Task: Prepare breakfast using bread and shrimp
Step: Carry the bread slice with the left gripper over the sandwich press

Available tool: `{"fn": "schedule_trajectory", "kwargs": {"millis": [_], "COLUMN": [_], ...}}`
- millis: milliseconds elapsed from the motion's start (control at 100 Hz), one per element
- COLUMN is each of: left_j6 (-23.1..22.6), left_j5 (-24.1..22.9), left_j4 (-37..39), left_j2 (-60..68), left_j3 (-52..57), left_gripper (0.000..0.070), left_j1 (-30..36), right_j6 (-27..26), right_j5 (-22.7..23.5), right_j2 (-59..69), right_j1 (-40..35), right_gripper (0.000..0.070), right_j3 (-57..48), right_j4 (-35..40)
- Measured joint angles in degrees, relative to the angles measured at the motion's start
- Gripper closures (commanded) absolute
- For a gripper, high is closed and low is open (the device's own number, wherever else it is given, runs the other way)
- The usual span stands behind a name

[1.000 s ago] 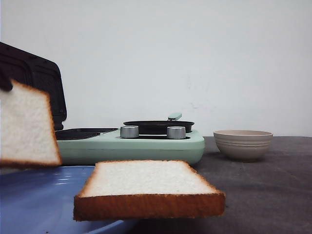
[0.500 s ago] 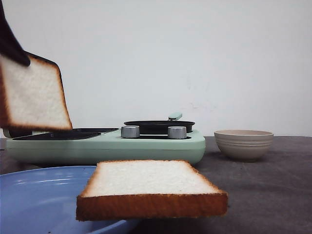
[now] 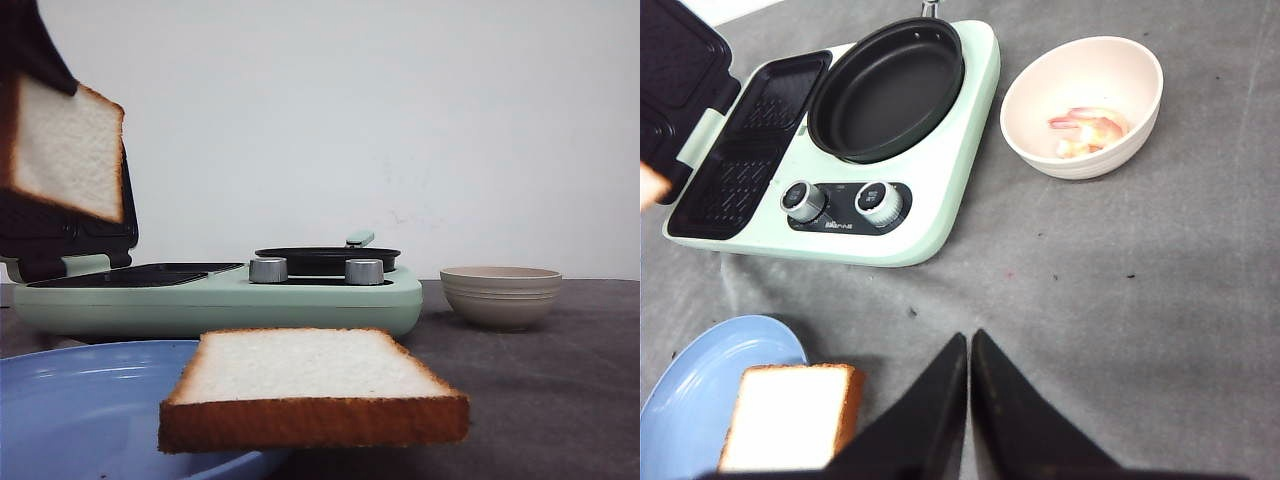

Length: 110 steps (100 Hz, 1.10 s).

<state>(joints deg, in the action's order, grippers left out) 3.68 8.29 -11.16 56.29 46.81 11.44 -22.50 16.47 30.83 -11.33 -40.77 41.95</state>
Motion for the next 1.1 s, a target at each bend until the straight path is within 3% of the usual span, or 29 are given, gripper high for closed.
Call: {"fn": "schedule_trajectory", "kwargs": {"millis": [540, 1100], "left_j6": [-16.26, -28.98], "left_j5": [-7.13, -15.63], "left_j4": [2.78, 2.86], "left_j2": [24.63, 42.75], "left_j3": [19.65, 34.01], "left_gripper": [0.0697, 0.0697], "left_j1": [0.85, 3.82], "right_j6": [0.0, 0.02], "right_j5": [0.0, -0.02], "right_j2": [0.0, 0.0], "right_j1": [0.0, 0.0], "right_gripper": [0.07, 0.07], "right_j3": [-0.02, -0.02], "right_j4": [1.09, 1.09]}}
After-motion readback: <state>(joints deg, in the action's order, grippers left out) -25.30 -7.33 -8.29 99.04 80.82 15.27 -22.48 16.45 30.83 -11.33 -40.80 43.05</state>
